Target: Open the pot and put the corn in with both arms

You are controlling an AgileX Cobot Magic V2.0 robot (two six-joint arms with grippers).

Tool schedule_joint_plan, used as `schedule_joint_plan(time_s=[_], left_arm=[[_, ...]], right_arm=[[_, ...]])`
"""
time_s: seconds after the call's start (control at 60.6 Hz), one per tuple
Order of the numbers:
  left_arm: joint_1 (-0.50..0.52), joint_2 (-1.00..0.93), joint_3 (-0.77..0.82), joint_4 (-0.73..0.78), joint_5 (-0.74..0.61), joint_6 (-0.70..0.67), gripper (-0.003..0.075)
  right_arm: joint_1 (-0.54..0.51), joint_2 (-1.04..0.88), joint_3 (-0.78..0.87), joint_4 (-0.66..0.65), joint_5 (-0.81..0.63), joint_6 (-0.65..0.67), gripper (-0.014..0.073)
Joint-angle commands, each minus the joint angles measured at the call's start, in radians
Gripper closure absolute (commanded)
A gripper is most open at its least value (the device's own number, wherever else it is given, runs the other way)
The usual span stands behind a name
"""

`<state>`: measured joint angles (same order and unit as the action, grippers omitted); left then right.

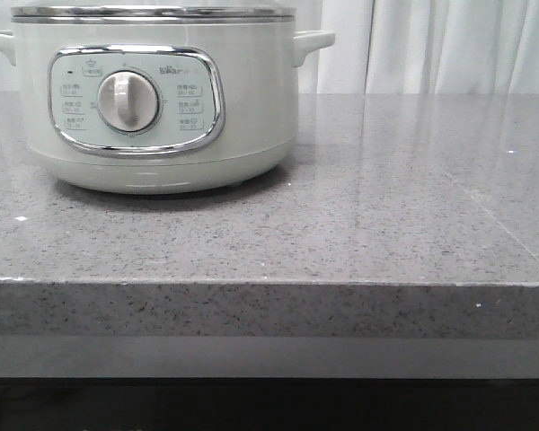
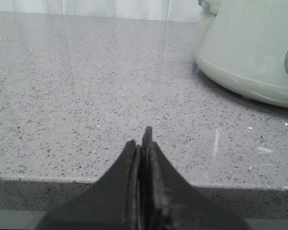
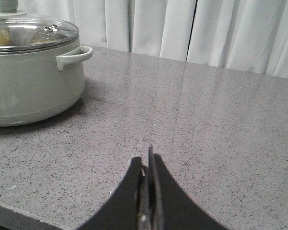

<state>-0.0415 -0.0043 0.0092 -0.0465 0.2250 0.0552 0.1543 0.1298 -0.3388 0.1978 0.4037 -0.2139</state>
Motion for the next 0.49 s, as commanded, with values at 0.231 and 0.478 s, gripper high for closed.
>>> schedule_joint_plan(time_s=[0.231, 0.478], left_arm=[[-0.001, -0.024, -0.003, -0.009, -0.088, -0.011, 0.0738], [-0.001, -0.024, -0.003, -0.009, -0.088, -0.011, 0.0738]], right_arm=[[-0.005, 0.008, -0.025, -0.003, -0.081, -0.009, 0.0662], [-0.005, 0.008, -0.02, -0.003, -0.09, -0.009, 0.0662]])
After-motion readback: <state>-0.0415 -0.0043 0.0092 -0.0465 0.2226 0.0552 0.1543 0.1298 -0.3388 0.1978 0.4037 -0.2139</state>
